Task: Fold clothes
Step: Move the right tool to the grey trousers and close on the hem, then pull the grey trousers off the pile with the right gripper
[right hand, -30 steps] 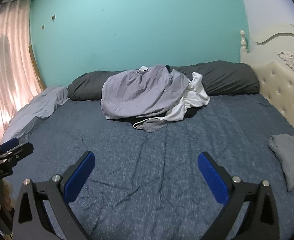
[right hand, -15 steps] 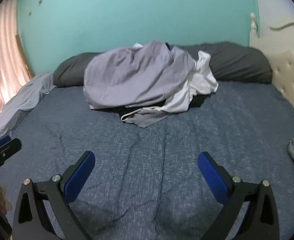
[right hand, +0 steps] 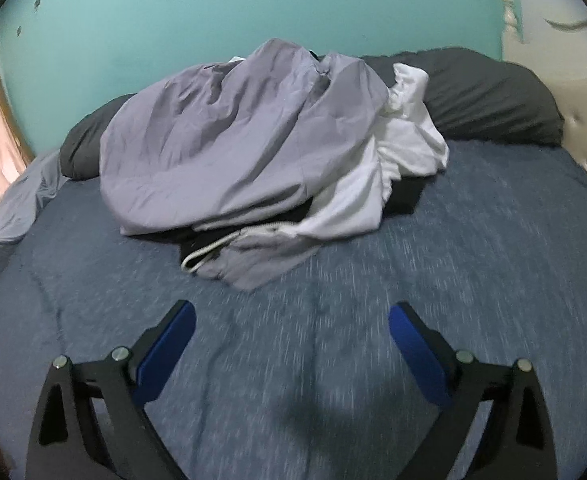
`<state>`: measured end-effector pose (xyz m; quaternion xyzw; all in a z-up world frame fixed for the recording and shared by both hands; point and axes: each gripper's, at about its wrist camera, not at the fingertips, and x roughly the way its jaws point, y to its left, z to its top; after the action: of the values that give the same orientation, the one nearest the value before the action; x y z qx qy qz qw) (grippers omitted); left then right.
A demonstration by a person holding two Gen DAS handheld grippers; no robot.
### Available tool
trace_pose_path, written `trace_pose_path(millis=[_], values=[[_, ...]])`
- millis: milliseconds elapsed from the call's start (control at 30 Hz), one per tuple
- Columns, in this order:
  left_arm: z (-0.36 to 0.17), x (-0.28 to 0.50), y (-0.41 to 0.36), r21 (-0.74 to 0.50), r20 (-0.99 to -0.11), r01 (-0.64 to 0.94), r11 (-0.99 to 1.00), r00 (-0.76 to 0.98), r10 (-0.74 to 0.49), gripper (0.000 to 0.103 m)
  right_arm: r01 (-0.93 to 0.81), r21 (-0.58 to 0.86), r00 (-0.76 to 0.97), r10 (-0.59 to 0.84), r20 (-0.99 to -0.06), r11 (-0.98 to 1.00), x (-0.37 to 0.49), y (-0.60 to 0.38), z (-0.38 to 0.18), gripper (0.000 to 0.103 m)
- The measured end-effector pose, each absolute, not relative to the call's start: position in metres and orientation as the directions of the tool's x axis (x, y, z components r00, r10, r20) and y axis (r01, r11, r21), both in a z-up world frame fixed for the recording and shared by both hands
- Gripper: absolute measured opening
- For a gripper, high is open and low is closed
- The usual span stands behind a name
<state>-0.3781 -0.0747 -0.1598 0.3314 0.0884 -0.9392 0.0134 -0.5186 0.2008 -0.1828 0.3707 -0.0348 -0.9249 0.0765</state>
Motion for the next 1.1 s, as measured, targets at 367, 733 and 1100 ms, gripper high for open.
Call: trace_pose_path(millis=[367, 733, 1100], values=[[-0.208, -0.408, -0.096, -0.205, -0.649, 0.097, -0.974, -0.758, 0.061, 0.103, 0.169, 0.119, -0.704, -0.204, -0.68, -0.979, -0.618, 0.175, -0.216, 0.091], [-0.233, -0.407, -0.103, -0.231, -0.641, 0.069, -0.971, -0.762, 0.098, 0.103, 0.129, 0.099, -0.722, -0.162, -0.673, -0.987, -0.687, 0.174, -0.238, 0.073], [-0.227, -0.394, -0.102, -0.235, -0.627, 0.058, -0.97, -0.772, 0.106, 0.103, 0.208, 0.0, -0.793, -0.168, -0.585, -0.978, -0.67, 0.158, -0.223, 0.002]])
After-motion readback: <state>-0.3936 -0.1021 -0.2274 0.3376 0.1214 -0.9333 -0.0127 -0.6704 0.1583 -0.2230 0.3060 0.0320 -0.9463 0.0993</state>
